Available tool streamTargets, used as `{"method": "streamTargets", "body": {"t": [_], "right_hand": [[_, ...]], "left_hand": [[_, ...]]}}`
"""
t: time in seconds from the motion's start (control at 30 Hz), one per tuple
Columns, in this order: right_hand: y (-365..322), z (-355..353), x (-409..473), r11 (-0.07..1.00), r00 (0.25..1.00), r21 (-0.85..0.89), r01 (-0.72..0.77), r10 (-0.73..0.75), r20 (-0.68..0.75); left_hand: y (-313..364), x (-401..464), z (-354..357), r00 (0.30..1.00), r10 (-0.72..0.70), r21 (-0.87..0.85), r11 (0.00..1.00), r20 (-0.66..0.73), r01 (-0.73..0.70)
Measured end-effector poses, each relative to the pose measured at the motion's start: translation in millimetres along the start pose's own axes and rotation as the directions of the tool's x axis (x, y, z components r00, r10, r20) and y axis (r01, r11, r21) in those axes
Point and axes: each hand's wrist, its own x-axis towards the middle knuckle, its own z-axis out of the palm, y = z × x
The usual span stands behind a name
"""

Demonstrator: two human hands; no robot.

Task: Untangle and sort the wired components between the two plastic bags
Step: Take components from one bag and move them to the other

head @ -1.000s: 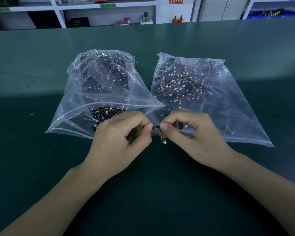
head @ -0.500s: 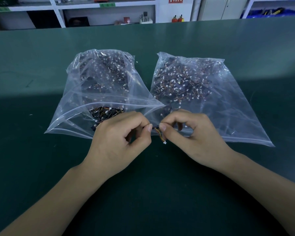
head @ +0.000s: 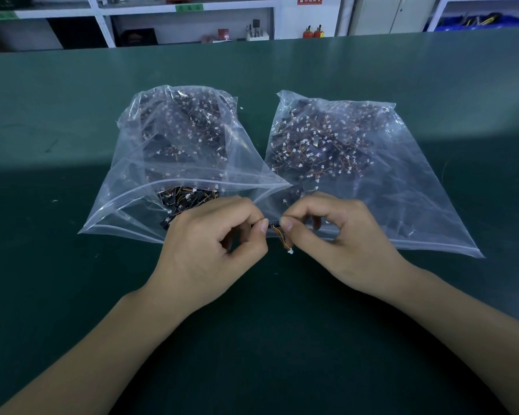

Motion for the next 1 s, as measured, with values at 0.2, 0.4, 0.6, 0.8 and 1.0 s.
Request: {"method": "streamTargets", "body": {"t": [0.2,0.4,0.6,0.8,1.0], "right_hand": [[2.8,-6.2,0.2,0.990,0.998,-0.126,0.057,-0.060,-0.025],[12.0,-16.9,2.3,0.898,0.996,-0.437,0.061,-0.023,0.090],[15.0,-16.8,4.3,0.905,0.999,-0.425,-0.002,0.017,0.031],[12.7,-15.8,3.1,0.929,0.995,-0.369,-0.035,-0.001,-0.098],[12.4,-17.2,2.9,0.934,0.990,-0.354,-0.035,-0.016,-0.140]], "left_hand": [[-4.2,-1.1,1.5,0.999,-0.018,0.017,1.000,-0.045,0.019],[-7.6,0.3,0.3,0.987,0.014,0.053,0.999,-0.159,-0.005],[-9.9,0.4,3.7,0.990,0.048,-0.017,0.999,-0.132,-0.050],[-10.9,-0.4,8.6,0.996,0.062,-0.077,0.995,-0.061,-0.066],[-8.0,-1.5,11.5,0.993,0.111,-0.123,0.986,-0.050,-0.117]]}}
